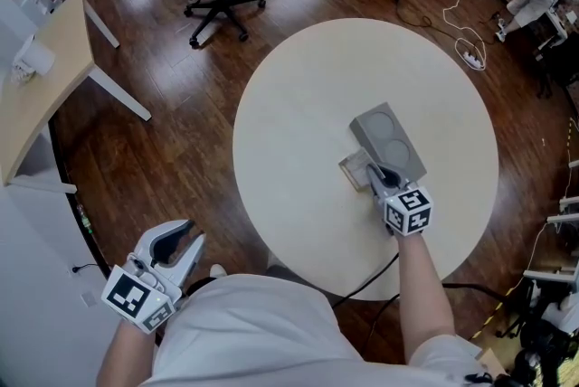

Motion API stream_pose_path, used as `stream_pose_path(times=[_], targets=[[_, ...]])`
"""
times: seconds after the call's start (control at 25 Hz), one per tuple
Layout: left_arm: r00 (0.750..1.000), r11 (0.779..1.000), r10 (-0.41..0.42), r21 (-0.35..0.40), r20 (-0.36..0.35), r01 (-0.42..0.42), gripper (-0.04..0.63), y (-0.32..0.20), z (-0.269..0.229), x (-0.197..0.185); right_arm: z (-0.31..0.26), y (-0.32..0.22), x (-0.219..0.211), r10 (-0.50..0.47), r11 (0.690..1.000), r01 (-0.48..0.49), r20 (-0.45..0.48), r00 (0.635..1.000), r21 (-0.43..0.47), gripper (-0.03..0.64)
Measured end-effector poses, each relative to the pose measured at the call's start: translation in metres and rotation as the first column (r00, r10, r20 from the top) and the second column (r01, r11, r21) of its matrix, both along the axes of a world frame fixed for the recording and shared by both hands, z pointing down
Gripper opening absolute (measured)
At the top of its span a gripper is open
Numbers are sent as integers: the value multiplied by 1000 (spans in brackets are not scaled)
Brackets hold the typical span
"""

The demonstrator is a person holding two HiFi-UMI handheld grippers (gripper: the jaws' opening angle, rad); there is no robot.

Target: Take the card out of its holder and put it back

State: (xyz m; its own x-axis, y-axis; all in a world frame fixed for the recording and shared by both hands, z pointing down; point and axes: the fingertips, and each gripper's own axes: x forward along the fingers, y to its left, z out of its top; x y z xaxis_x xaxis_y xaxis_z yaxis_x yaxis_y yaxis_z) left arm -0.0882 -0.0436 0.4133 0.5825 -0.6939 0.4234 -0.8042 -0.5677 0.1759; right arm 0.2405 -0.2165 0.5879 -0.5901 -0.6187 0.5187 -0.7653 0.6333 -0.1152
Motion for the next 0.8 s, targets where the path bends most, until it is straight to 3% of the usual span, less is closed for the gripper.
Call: stream_pose_path(times=[0.24,0.48,0.8], targets=[[1000,1000,20,22,-4,-20,100,6,-4,-6,-6,4,1,39,999,-37,-58,998,38,62],[999,998,47,48,-20,-46,100,17,-7,-24,-36,14,14,168,982,-156,-109,980,110,128],[985,982,171,82,-28,-168,100,54,-5,-55,-80,100,-10,282,951,-257,-141,949,173,147]])
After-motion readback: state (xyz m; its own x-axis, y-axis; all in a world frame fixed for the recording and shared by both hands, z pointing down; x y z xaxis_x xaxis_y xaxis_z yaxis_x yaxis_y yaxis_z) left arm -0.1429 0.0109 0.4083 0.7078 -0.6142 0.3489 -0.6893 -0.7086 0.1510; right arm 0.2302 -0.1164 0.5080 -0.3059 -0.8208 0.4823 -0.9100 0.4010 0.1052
